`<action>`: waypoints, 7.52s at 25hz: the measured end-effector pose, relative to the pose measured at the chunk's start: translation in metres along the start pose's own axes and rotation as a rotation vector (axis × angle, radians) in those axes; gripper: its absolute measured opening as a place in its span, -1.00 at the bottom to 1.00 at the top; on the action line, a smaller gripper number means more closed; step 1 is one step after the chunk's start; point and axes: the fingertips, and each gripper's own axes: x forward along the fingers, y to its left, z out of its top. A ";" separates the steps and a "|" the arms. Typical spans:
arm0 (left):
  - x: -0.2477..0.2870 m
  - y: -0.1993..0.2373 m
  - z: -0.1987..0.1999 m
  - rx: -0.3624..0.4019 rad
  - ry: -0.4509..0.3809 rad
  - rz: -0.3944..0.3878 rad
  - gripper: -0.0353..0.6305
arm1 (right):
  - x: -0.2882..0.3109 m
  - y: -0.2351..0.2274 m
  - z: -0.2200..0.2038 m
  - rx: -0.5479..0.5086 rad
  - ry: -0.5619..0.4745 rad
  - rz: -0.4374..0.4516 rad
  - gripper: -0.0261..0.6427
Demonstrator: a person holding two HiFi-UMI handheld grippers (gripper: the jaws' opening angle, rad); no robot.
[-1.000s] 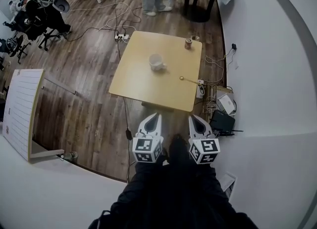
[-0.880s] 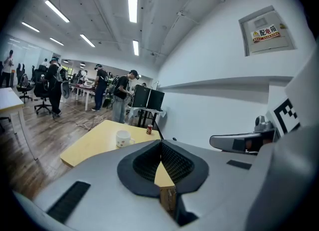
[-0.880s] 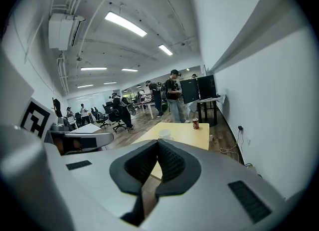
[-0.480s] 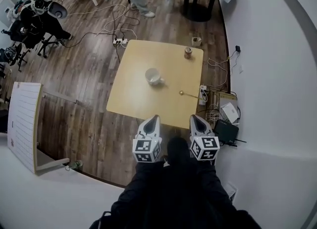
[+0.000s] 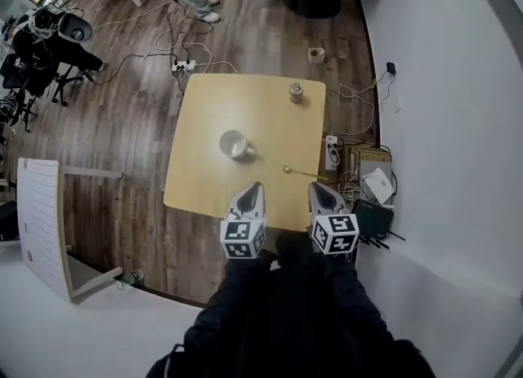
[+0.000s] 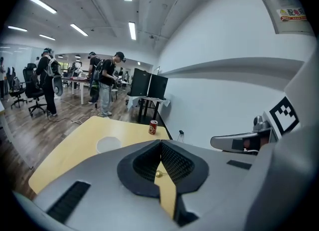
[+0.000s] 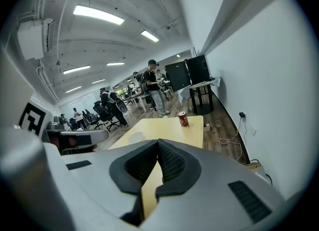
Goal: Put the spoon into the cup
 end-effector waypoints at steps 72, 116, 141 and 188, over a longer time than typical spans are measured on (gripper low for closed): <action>0.203 0.020 -0.117 0.055 0.326 -0.089 -0.79 | 0.115 -0.169 -0.163 0.919 -0.052 -0.052 -0.67; 0.097 0.199 -0.047 -0.138 0.170 0.188 -0.79 | 0.247 0.045 0.010 0.600 -0.054 0.311 -0.85; 0.071 0.228 -0.041 -0.183 0.164 0.177 -0.79 | 0.235 0.050 -0.005 0.501 0.017 0.178 -0.45; -0.032 0.116 0.166 0.037 -0.231 -0.051 -0.79 | 0.072 0.205 0.181 -0.288 -0.317 0.125 -0.86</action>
